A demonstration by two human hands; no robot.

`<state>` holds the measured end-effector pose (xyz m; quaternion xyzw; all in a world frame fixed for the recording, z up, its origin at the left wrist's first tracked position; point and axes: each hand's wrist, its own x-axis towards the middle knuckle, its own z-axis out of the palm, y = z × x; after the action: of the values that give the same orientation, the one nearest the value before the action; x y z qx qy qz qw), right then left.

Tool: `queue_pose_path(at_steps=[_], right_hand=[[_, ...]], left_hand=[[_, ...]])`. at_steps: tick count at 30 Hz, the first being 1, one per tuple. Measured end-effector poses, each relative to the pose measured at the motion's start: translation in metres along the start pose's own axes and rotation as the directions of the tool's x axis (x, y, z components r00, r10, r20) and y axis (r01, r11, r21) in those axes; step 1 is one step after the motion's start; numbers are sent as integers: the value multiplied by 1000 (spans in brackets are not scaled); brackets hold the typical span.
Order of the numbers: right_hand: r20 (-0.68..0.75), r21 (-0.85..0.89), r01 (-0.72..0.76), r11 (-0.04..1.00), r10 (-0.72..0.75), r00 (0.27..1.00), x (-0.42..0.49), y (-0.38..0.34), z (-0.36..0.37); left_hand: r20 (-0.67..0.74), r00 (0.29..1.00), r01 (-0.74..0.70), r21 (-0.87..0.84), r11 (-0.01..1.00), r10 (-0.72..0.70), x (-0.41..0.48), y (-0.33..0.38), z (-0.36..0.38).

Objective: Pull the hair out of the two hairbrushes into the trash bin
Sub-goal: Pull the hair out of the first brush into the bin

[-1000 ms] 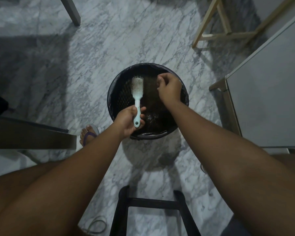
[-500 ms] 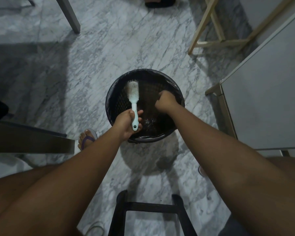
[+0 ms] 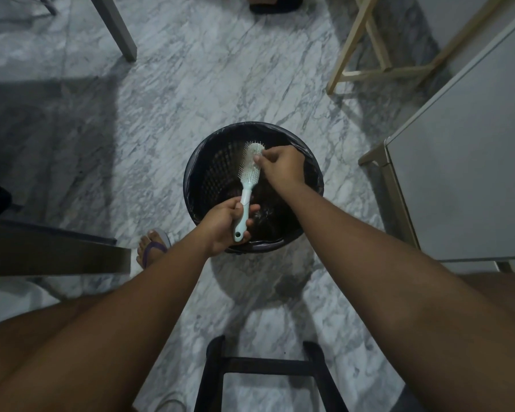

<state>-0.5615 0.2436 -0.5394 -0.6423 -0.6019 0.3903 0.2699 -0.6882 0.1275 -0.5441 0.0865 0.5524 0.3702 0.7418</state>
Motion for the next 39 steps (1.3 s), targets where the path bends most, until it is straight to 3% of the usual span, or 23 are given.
queue_pose_path(at_steps=[3,6,10,13,15,17,19,21,24,28,30,39], right_hand=[[31,-94,48,994,-45,999,0,-3,0],[-11,-46,91,995,-92,996,0,-4,2],[-272,66,272,960,-245,930,-4,-9,-3],[-438,101,320,942,-247,864,-8,-11,-10],[-361,83,198,977,-156,919,-5,-3,-10],[-70,-107,-51,993,44,997,-3,7,-9],[133,-317,-173,932,224,965,-6,14,-8],[131,-281,-146,949,189,973,-11,13,-8],[64,-131,8,991,1,998,-13,6,-1],[182,-128,167,978,-142,973,-11,-3,6],[219,-156,203,967,-167,961,-10,-6,10],[76,-185,226,956,-216,973,-6,-8,11]], left_hand=[[-27,1000,-6,11,1000,6,2,-4,0],[-79,997,-8,2,1000,8,5,-7,-2],[-143,990,-4,-49,999,-3,7,-7,-5],[-173,985,-13,-99,995,-4,6,-6,-5],[-173,985,-29,-88,996,13,5,-6,-4],[-163,986,-44,-82,996,30,5,-6,-2],[-151,988,-55,-75,996,43,4,-5,-1],[-139,989,-63,-65,996,53,3,-5,0],[-123,991,-65,-44,997,59,3,-7,0],[-95,994,-52,-37,998,48,5,-9,-2],[-74,996,-52,-36,998,49,6,-8,-4],[20,999,-45,-110,993,48,1,-4,-1]])
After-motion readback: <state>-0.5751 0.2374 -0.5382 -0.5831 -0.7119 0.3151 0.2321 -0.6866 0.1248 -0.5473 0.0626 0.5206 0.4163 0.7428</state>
